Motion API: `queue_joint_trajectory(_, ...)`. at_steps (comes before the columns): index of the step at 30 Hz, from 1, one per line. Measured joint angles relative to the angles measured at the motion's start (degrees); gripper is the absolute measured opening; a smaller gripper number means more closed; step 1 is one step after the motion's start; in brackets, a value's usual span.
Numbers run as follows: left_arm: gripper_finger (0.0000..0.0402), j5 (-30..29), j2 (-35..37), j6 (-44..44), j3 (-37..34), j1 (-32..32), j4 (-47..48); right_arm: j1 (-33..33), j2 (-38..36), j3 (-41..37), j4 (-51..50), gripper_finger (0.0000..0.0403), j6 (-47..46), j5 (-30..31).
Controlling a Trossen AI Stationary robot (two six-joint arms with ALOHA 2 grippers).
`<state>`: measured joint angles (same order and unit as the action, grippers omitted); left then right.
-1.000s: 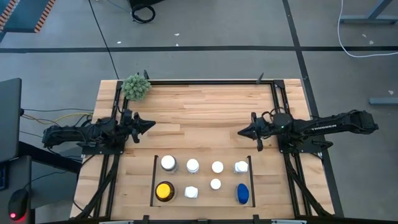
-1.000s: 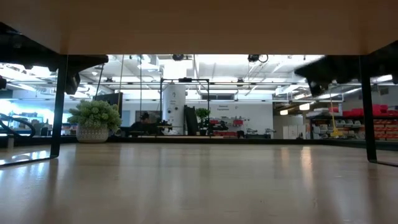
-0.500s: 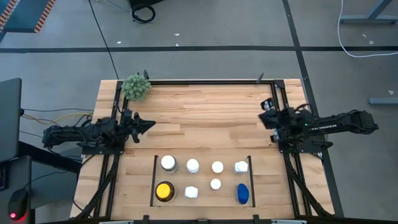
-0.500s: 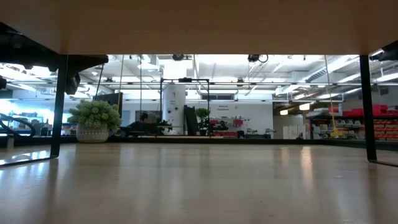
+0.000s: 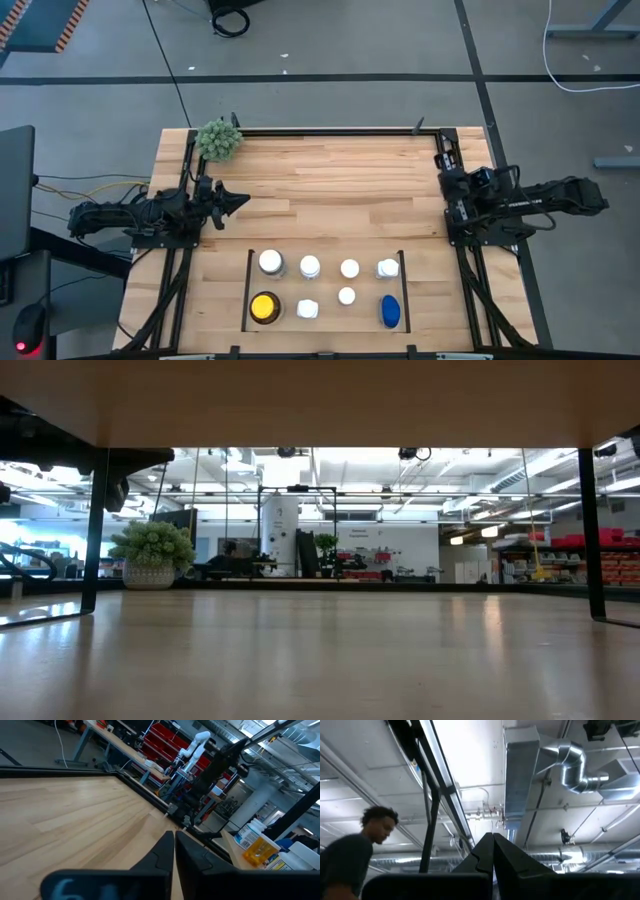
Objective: Pick and place medicine bottles onto shelf by color
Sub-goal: Return to Home Position
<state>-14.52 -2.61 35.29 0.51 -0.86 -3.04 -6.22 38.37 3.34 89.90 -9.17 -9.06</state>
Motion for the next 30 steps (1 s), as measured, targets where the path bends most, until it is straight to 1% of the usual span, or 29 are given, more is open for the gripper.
queue_joint_trajectory(3,0.0027,0.0,0.0,0.0,0.0,0.0,0.0,0.0,0.0,2.8,0.0,0.0012,0.0,0.0)
queue_joint_trajectory(6,0.0031,0.0,0.0,0.0,0.0,0.0,0.0,0.0,0.0,7.2,0.0,0.0012,0.0,0.0)
queue_joint_trajectory(9,0.0031,0.0,0.0,0.0,0.0,0.0,0.0,0.0,0.0,13.3,0.0,0.0012,0.0,0.0)
queue_joint_trajectory(13,0.0025,0.0,0.0,0.0,0.0,0.0,0.0,0.0,0.0,23.7,-0.1,0.0012,0.0,0.0)
queue_joint_trajectory(19,0.0023,0.0,0.0,0.0,0.0,0.0,0.0,0.0,0.5,43.5,-0.8,0.0012,0.0,0.0)
queue_joint_trajectory(25,0.0033,0.0,0.0,0.0,0.0,0.0,-0.1,0.0,1.6,66.5,-4.0,0.0012,0.0,0.0)
queue_joint_trajectory(28,0.0034,0.0,0.0,0.0,0.0,0.0,-0.1,0.0,1.6,77.9,-8.4,0.0012,0.0,0.0)
queue_joint_trajectory(30,0.0032,0.0,0.0,0.0,0.0,0.0,-0.1,0.0,1.6,85.0,-13.5,0.0012,0.0,0.0)
